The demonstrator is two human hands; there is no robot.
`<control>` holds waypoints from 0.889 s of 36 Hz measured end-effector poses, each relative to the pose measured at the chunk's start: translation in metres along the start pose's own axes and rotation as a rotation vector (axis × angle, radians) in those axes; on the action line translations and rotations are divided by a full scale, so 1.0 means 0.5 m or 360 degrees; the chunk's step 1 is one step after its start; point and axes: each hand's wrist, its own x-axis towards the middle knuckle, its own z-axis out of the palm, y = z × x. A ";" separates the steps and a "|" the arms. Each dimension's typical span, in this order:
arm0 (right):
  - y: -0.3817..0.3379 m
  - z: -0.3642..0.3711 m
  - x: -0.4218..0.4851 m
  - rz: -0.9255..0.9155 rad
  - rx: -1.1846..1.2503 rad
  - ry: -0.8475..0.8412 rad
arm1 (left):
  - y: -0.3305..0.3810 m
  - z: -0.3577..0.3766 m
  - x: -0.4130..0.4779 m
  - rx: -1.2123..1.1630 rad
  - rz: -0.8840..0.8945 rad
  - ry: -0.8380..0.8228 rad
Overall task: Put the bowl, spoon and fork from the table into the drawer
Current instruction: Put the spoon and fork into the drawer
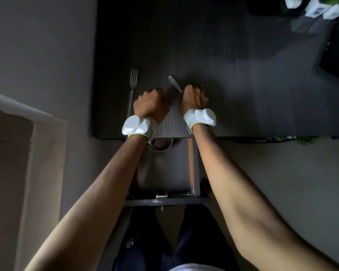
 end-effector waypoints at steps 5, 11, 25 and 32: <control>0.008 -0.011 -0.078 -0.0168 -0.0048 -0.0112 | -0.018 -0.024 -0.089 0.0023 -0.0045 0.0055; 0.022 0.055 -0.270 -0.0637 -0.0212 -0.0327 | -0.079 -0.022 -0.223 0.0031 -0.0074 -0.0022; 0.083 0.225 -0.278 -0.0576 -0.0391 -0.0901 | -0.151 0.101 -0.274 0.0104 -0.0260 -0.0539; 0.075 0.219 -0.296 -0.0547 -0.0396 -0.0821 | -0.143 0.094 -0.261 0.0077 -0.0217 -0.0525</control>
